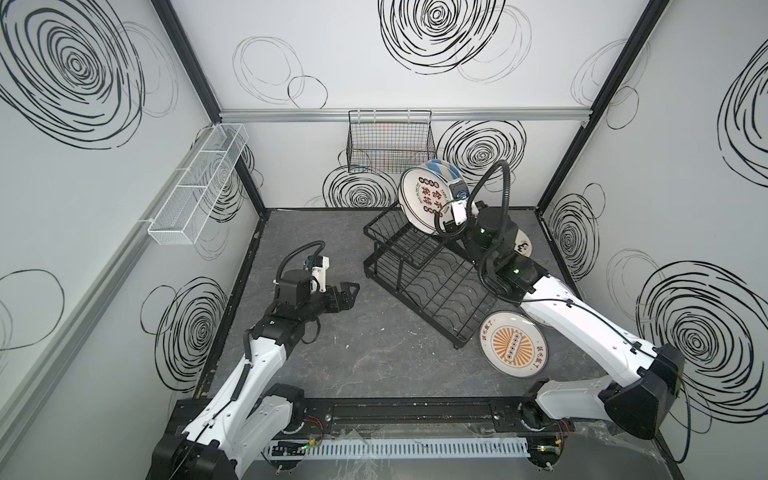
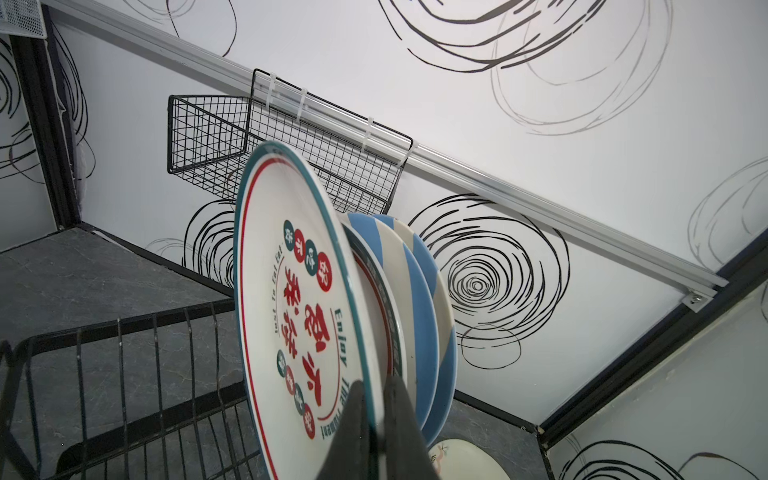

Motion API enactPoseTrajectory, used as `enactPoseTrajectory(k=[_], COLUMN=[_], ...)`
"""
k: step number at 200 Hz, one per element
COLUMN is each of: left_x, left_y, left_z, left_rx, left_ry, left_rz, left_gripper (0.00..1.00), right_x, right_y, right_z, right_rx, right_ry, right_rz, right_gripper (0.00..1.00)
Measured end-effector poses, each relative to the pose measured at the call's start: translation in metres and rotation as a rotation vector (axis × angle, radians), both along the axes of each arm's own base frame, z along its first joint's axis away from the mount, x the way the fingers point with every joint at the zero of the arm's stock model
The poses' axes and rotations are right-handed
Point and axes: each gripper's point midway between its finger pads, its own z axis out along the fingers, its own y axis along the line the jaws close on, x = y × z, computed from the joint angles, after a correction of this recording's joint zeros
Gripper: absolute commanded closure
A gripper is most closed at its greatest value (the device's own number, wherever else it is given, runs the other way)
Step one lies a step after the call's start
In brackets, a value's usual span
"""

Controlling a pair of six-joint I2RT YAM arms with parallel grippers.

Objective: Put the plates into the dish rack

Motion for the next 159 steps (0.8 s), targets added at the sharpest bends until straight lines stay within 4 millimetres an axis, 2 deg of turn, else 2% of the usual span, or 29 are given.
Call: enactPoseTrajectory(k=[52,110,159], left_x=[0.000,-0.001,-0.001], left_y=[0.000,-0.001,-0.001], left_z=[0.000,0.002,0.003], left_rx=[0.000,-0.001,-0.002], left_ry=[0.000,-0.007,-0.009], left_rz=[0.000,-0.003,-0.004], left_gripper=[0.04,0.04,0.04], right_x=[0.000,-0.001,-0.001], right_y=[-0.004,-0.002,0.001], right_z=[0.002,-0.022,-0.022], right_rx=[-0.007,-0.038,-0.034], right_ry=[-0.006,0.025,0.020], right_rz=[0.002,0.028,0.046], right_gripper=[1.00,1.00,1.00])
